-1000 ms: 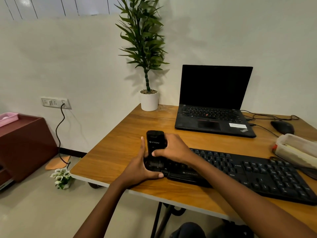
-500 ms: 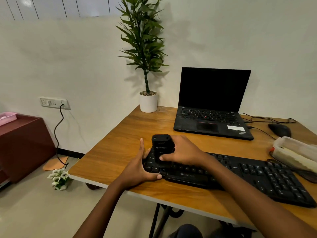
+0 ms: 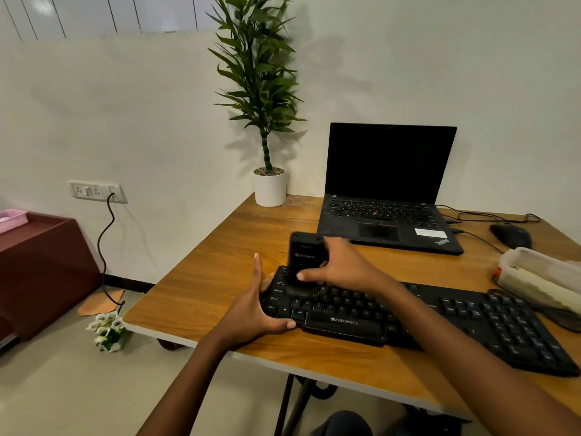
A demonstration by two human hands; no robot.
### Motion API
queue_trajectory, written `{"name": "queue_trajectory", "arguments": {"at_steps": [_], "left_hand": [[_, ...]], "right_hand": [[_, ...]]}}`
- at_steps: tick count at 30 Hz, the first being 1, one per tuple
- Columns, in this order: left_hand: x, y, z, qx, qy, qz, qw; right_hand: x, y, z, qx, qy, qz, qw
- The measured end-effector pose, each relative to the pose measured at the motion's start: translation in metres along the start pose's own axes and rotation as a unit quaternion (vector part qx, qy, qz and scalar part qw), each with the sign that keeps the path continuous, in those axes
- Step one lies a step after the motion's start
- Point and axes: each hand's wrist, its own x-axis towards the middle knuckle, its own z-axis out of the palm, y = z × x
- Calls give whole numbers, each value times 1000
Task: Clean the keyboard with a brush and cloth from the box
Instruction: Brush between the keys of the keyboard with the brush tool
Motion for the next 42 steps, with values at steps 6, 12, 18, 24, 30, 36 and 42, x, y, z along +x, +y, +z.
{"name": "queue_trajectory", "arguments": {"at_steps": [6,12,18,24,30,36,42], "left_hand": [[0,2,-2,-10,-4,-12,1000],[-1,1,0,-5,4,-11,1000],[-2,2,-2,-25,-10,0,1000],[-1,0,-4,-25,-5,-7,1000],[-1,3,-2,-23,-3,-19,1000],[-2,6,-2,-33,-10,-32,999],[-1,5,-2,-28,4,-35,999]], "right_hand": [[2,14,30,10,-33,-8,999],[-31,28,-38,-79,-142,75,984],[21,3,12,18,-20,9,1000],[9,28,12,17,-59,38,997],[20,22,-31,-121,-125,39,984],[41,22,20,23,-50,21,998],[42,40,-27,-51,-146,53,987]]}}
